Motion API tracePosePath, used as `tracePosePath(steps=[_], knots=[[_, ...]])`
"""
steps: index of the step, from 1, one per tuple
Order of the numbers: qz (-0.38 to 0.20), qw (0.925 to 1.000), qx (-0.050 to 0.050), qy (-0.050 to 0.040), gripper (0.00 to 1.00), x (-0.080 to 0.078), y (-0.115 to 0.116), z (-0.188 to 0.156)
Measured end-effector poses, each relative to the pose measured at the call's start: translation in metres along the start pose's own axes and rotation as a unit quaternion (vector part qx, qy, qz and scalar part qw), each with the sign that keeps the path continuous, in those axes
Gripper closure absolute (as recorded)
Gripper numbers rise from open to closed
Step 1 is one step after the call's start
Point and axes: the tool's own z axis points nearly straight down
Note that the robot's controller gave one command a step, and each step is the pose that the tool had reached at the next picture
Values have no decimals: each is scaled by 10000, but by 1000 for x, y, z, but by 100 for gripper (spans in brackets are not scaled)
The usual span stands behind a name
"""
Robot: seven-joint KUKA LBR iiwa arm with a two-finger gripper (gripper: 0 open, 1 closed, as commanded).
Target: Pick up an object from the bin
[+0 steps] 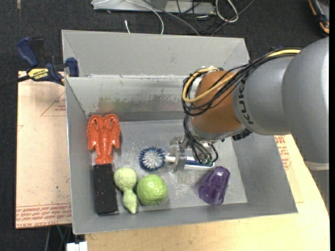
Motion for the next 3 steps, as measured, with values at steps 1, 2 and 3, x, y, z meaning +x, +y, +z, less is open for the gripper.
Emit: tracePosePath(steps=[1,2,3], knots=[[3,10000,-1,0,100,0,0,0],[8,10000,-3,21,100,5,-2,-99],[-14,10000,-3,-1,100,5,2,-125]])
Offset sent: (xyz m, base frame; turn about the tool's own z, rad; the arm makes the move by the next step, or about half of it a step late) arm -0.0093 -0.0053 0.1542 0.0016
